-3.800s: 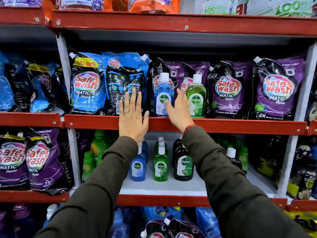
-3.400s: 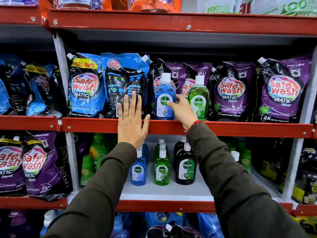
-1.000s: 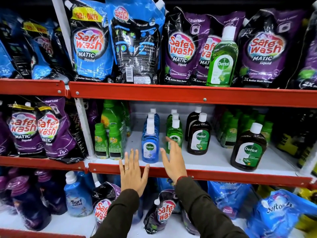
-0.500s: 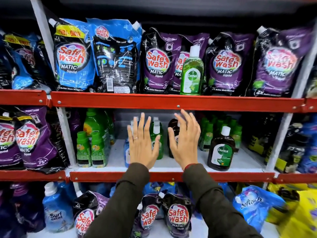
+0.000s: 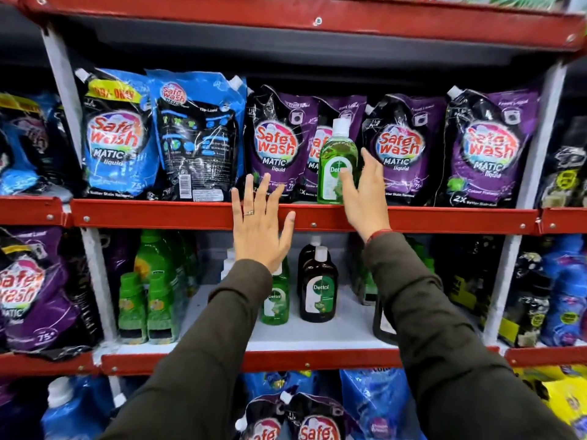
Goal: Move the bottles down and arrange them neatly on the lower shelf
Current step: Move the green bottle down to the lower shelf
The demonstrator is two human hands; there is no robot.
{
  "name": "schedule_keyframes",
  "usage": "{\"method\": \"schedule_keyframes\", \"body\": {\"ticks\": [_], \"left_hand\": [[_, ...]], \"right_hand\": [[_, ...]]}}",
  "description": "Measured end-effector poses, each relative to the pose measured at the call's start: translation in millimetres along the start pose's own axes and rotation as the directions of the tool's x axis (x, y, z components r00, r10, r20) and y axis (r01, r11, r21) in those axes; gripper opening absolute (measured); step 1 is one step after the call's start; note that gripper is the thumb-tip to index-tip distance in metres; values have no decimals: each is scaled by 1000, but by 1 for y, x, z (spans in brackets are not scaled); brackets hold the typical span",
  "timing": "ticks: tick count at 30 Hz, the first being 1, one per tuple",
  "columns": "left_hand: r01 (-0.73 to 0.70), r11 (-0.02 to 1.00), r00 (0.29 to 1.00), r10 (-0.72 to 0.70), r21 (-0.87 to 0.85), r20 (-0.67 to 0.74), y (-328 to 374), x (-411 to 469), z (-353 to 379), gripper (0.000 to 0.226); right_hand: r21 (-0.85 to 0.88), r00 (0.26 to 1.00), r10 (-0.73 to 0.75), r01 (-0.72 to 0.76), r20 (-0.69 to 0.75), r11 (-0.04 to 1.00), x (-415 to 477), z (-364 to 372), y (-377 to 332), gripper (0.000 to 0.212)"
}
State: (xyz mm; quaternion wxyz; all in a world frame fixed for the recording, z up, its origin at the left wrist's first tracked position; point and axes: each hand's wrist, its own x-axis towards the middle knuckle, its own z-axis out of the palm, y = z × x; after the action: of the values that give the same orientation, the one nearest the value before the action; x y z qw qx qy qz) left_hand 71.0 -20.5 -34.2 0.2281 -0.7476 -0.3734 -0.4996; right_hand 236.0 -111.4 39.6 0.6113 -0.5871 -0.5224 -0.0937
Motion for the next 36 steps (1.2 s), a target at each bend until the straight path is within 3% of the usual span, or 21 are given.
{"method": "schedule_keyframes", "body": {"ticks": [3,7,21,28,33,36], "left_hand": [[1,1000,1000,-1,6,-10,-1,-2,2,54],[0,1000,1000,1,18,-24,-1,-2,4,55],[7,999,1000,-7,37,4,0,-2,-1,64],[-7,1000,999,7,-14,46,1,-11,-14,65],[-10,993,1000,8,-121,-16,-1,-59,-17,67],[14,996,1000,-11,-93,29,-8,-91,-7,67]], "right_hand": [[52,982,153,-160,109,986,18,-4,0,52],[118,974,192,-206,117,971,25,-9,-1,44],[317,994,107,-113,37,942,18,-25,-15,57],[355,993,74,-102,91,929,-17,-32,-17,49],[368,987,70,-120,145,922,-54,-24,4,44],[397,984,65,-127,166,909,-79,-14,19,37]]}}
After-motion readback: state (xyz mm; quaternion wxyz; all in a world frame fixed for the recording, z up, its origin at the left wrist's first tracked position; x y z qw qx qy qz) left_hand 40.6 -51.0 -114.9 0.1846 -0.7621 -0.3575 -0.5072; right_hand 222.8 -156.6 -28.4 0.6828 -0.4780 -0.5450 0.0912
